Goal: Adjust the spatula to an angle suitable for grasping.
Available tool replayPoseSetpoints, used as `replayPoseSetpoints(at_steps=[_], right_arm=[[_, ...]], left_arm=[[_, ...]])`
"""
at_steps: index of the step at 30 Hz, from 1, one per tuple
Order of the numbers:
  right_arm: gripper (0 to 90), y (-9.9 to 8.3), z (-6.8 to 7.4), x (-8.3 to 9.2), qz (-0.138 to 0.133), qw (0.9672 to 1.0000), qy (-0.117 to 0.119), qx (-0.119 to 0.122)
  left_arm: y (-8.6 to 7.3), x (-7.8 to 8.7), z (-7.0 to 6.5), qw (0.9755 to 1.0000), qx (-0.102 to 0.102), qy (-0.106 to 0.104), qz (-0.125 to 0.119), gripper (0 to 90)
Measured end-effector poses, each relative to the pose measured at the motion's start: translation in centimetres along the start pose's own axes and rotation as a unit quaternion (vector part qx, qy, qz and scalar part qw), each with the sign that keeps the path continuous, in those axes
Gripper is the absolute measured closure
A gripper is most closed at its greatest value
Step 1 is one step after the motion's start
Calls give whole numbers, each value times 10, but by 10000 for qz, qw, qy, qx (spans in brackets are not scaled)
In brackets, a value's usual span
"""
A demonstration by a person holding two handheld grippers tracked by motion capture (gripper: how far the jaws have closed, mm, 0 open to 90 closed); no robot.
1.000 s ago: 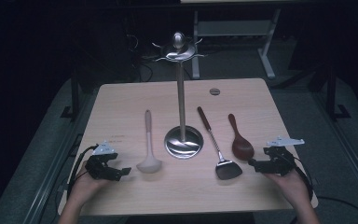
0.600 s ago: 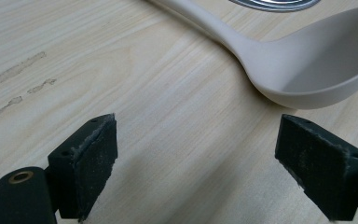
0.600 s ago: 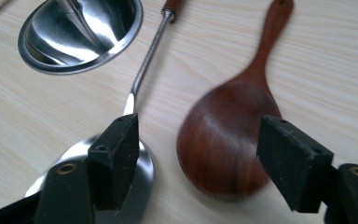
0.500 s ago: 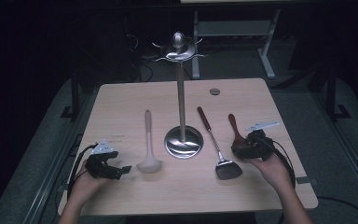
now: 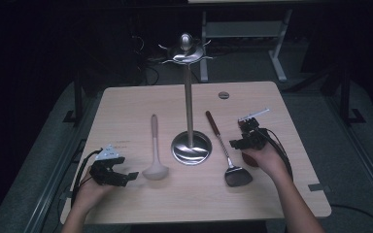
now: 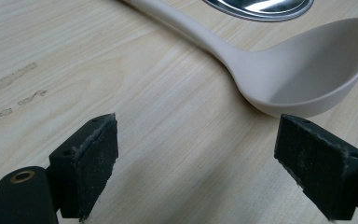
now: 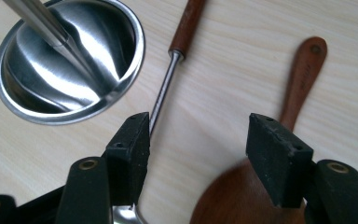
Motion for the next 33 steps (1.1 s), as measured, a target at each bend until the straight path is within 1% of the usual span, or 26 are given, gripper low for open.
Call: replayPoseSetpoints(at_steps=[3, 5, 7, 8, 9, 10, 11, 12, 13, 14, 15, 17, 18, 20, 22, 23, 25, 26, 29, 30, 31, 33], right_arm=[[427, 10, 4, -7, 149, 9999, -32, -13], [442, 18, 6, -11, 165, 9999, -7, 4], [454, 25, 9, -17, 227, 9997, -39, 40], [454, 25, 9, -17, 227, 9997, -39, 40], [463, 29, 11, -20, 283, 9996, -12, 1], [484, 34, 13, -26, 369, 9993, -50, -21], [496, 36, 14, -28, 418, 9991, -50, -39], [501, 38, 14, -31, 415, 9991, -33, -56], [506, 40, 15, -33, 466, 9989, -55, -68], [508, 43, 15, -36, 505, 9987, -77, -54], [508, 45, 15, -39, 515, 9987, -59, 4], [520, 49, 18, -43, 521, 9986, -40, -103], [520, 51, 18, -45, 586, 9982, -30, -140], [521, 56, 20, -48, 645, 9979, -38, -102], [532, 60, 21, -51, 650, 9978, -49, -94], [533, 62, 22, -53, 691, 9975, -32, -150], [535, 64, 22, -55, 738, 9972, -74, -116], [540, 67, 22, -60, 804, 9966, -89, -147], [547, 71, 23, -67, 878, 9959, -50, -195], [547, 71, 23, -67, 878, 9959, -50, -195], [558, 72, 24, -73, 963, 9951, -97, -204], [562, 72, 25, -77, 1101, 9937, -99, -196]], left_arm=[[0, 0, 0, 10000, -78, -11, 40, 132], [0, 0, 0, 10000, -74, -18, 33, 132], [0, 0, 0, 10000, -71, -15, 31, 132], [0, 0, 0, 10000, -63, -12, 22, 132], [0, 1, 0, 10000, -48, -12, 16, 132], [-1, 1, 0, 10000, -71, -10, 30, 132], [-1, 2, 0, 10000, -84, -6, 25, 133], [-1, 2, 0, 10000, -73, -8, 9, 133], [-1, 1, 0, 10000, -19, 1, -23, 133], [-2, 2, 1, 10000, -66, 0, 13, 133], [-1, 3, 1, 10000, -38, -6, 13, 133], [-1, 3, 1, 10000, -47, -5, 12, 133], [-2, 4, 2, 10000, -54, -3, 18, 133], [-2, 4, 2, 10000, -73, -7, 41, 133], [-2, 3, 2, 10000, -51, -16, 43, 133], [-2, 3, 2, 10000, -46, -16, 45, 133], [-2, 3, 2, 10000, -52, -14, 41, 133], [-2, 3, 2, 10000, -52, -11, 45, 133], [-2, 3, 2, 10000, -67, -6, 56, 133], [-2, 3, 2, 10000, -67, -6, 56, 133], [-3, 3, 2, 9999, -74, -6, 73, 134], [-4, 2, 2, 9999, -67, -14, 79, 134]])
Point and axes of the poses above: each handheld gripper's, and its own axes: x roughly backward along the jaws, y roughly out of its top, z roughly to its left, the point moved 6 cm from there along -x, roughly forward along the jaws, and after that the axes turned 12 degrees about -x, right-handed, at the moved point
